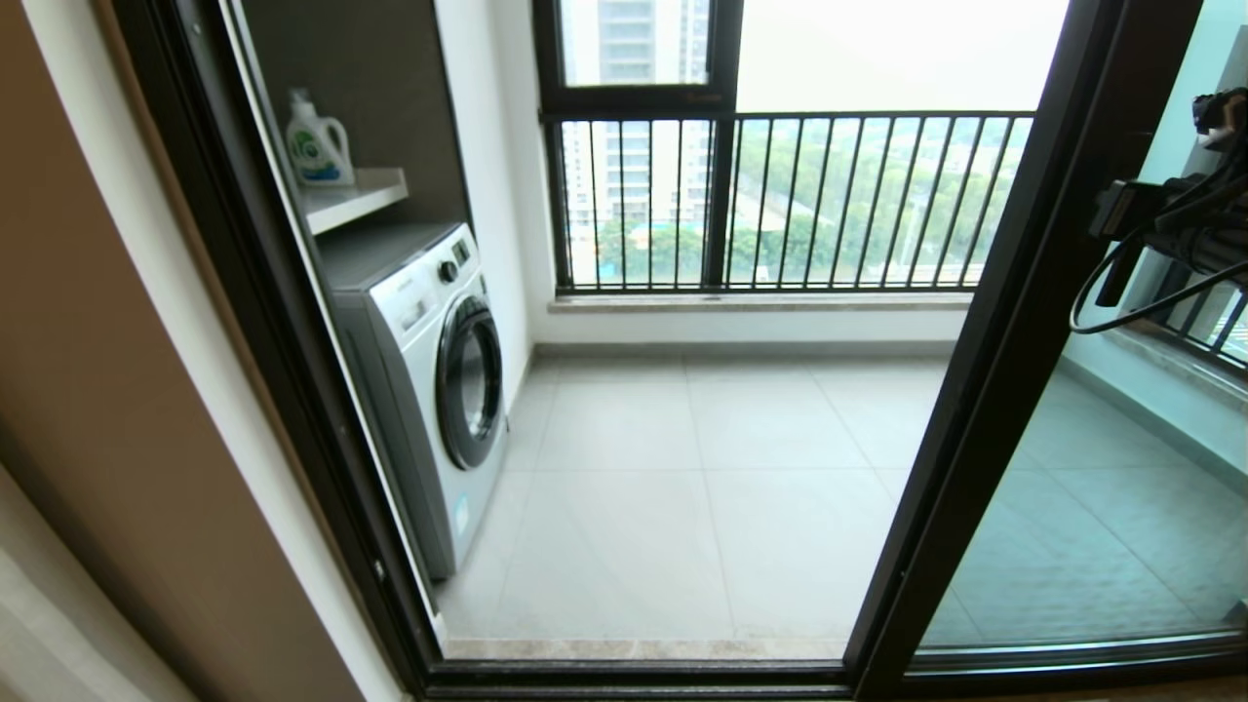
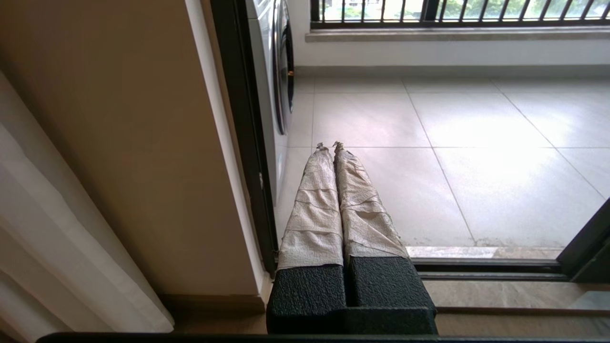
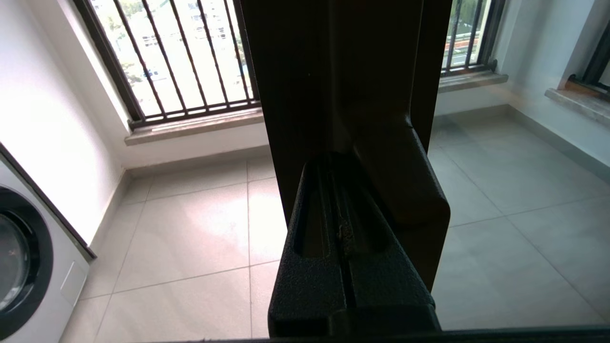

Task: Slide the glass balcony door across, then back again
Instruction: Open the slid door

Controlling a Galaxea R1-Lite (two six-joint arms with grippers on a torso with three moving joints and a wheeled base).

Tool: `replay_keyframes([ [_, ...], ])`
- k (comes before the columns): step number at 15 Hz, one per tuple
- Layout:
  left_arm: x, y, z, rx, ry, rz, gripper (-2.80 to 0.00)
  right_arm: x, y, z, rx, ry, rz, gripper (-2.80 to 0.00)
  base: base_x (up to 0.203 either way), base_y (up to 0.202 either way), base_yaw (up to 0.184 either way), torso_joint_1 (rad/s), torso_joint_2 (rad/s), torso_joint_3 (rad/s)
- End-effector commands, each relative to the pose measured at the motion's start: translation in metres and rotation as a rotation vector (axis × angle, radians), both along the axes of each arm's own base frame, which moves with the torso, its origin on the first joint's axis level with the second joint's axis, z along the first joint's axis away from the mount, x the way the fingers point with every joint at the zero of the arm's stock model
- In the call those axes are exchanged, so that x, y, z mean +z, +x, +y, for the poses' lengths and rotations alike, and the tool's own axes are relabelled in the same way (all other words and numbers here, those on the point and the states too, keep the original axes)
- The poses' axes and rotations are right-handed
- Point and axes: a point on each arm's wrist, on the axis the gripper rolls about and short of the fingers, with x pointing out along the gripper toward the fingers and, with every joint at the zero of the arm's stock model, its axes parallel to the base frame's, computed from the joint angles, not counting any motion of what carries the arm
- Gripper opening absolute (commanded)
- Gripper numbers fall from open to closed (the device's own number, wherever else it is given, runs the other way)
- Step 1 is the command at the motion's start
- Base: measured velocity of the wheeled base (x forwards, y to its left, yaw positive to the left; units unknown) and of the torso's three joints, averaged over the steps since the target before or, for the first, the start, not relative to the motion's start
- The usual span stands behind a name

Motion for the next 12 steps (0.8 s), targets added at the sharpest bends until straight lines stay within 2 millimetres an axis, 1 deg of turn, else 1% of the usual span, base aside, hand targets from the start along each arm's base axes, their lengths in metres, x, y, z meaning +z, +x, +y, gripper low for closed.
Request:
replay_keyframes([
  [1,0.0,0.0,0.0,0.001,0.0,0.002,-2.8,0.004,-0.002,0.003,0.014,-0.004,-0.01,-2.8,0.0,0.0,0.0,0.0,0.0,0.0],
  [5,0.0,0.0,0.0,0.001,0.0,0.002,-2.8,0.013,-0.009,0.007,0.022,-0.011,-0.03,-2.8,0.0,0.0,0.0,0.0,0.0,0.0],
  [10,0.0,0.0,0.0,0.001,0.0,0.002,-2.8,0.015,-0.015,0.009,0.042,-0.011,-0.028,-2.8,0.0,0.0,0.0,0.0,0.0,0.0],
  [12,0.0,0.0,0.0,0.001,0.0,0.002,-2.8,0.023,-0.021,0.012,0.047,-0.018,-0.049,-2.8,0.0,0.0,0.0,0.0,0.0,0.0],
])
